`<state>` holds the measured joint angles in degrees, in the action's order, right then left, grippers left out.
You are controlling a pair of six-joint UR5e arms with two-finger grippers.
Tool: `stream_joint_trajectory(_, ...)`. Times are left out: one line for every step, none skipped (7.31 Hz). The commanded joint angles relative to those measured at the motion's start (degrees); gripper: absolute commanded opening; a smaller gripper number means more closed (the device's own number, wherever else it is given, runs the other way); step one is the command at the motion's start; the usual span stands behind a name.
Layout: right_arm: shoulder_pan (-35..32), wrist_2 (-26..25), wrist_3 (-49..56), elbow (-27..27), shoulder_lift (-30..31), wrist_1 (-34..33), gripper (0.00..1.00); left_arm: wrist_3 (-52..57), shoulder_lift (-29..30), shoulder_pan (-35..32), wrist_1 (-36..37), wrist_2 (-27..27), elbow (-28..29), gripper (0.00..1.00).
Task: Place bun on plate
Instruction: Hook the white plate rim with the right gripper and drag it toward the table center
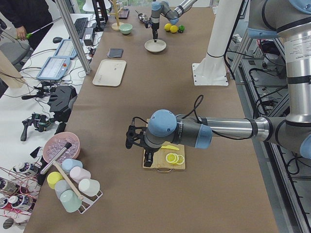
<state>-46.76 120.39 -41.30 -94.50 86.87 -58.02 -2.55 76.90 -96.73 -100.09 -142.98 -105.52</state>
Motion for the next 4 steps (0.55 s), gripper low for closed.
stream_joint_trajectory(-0.26, 2.11, 0.17, -0.07, -0.99, -0.16, 0.0, -0.79, 0.62, 0.05, -0.02, -0.02, 0.14, 0.98)
stream_joint_trajectory(-1.48, 4.47, 0.17, -0.07, -1.87, -0.25, 0.0, -0.79, 0.62, 0.05, -0.02, -0.02, 0.05, 0.98)
stream_joint_trajectory(-2.89, 7.2, 0.0, -0.76, -2.14, -0.42, 0.0, -0.79, 0.62, 0.05, -0.02, -0.02, -0.03, 0.98)
stream_joint_trajectory(-4.03, 9.66, -0.61, -1.99, -3.27, -0.86, 0.0, -0.79, 0.62, 0.05, -0.02, -0.02, -0.04, 0.98)
